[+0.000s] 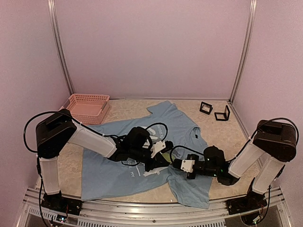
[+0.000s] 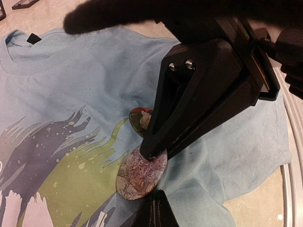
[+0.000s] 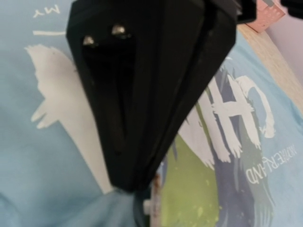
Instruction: Pin the brooch onto the clothing
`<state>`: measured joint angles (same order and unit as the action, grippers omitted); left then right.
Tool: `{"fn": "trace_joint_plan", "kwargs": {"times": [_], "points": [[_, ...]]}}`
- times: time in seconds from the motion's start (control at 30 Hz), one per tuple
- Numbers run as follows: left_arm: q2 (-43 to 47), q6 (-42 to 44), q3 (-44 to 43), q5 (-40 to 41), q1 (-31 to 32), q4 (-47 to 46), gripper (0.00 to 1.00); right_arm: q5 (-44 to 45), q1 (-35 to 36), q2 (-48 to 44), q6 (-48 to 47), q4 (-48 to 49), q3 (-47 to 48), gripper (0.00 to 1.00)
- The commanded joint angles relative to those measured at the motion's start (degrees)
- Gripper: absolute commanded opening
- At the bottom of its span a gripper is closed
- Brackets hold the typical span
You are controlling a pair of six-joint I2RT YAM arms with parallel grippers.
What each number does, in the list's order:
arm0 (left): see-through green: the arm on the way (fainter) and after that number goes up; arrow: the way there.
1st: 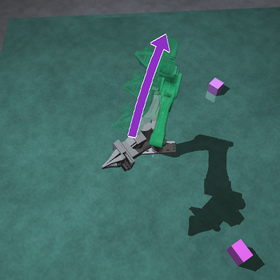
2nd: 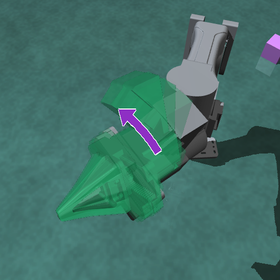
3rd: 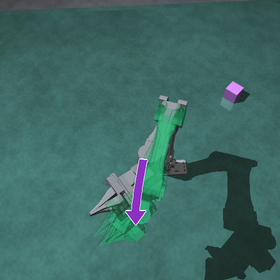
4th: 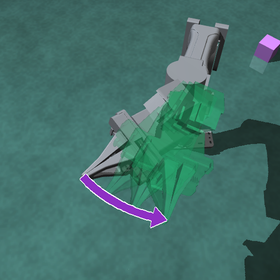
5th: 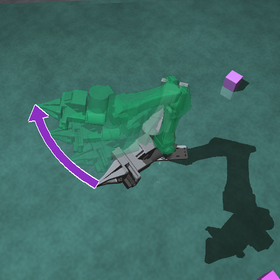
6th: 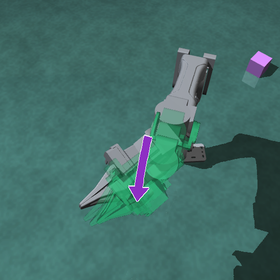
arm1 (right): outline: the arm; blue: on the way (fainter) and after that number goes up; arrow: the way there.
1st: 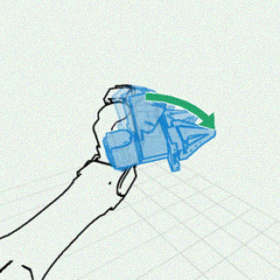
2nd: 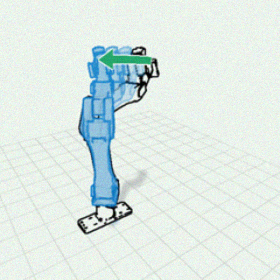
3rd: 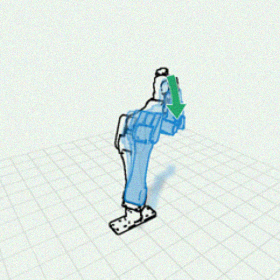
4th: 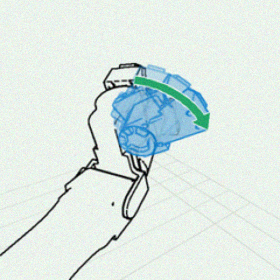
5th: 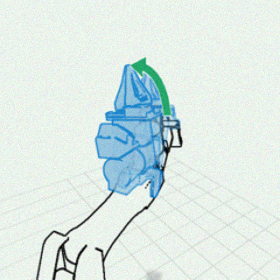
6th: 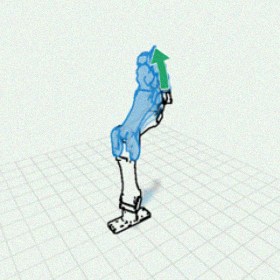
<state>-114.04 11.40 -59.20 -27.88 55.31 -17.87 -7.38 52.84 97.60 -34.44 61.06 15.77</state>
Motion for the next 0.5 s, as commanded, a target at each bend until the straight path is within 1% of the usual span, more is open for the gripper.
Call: {"fn": "trace_joint_plan", "kwargs": {"times": [0.0,0.1,0.13,0.17,0.2,0.27,0.37,0.47], "points": [[2.2,-1.0,-0.1,-0.1,-0.4,-1.2,0.00,-6.8,0.8,1.0,3.3,1.5,-0.9,0.00],[2.2,-1.2,-0.1,0.2,-0.4,-1.0,0.00,-7.9,0.8,2.1,5.5,2.2,-0.3,0.00],[2.2,-1.3,-0.1,0.4,-0.4,-0.8,0.03,-7.9,0.7,2.5,6.2,3.1,-0.3,0.00],[2.3,-1.2,-0.1,0.7,-0.4,-0.5,0.08,-8.1,0.5,2.9,6.7,3.8,-0.3,0.00],[2.5,-1.2,0.1,1.1,-0.4,-0.3,0.15,-8.6,0.2,3.2,7.2,4.4,-0.3,0.00],[3.2,-0.9,0.9,1.8,-0.4,-0.4,0.23,-9.9,-0.1,3.5,7.9,4.7,-0.3,0.00],[4.9,-0.2,2.7,2.8,-0.5,-1.6,0.27,-12.0,-0.6,3.6,9.4,6.1,-0.8,0.00],[5.7,-0.1,3.7,3.9,-0.6,-3.0,0.28,-13.9,-1.0,3.5,9.1,4.7,-0.3,0.00]]}}
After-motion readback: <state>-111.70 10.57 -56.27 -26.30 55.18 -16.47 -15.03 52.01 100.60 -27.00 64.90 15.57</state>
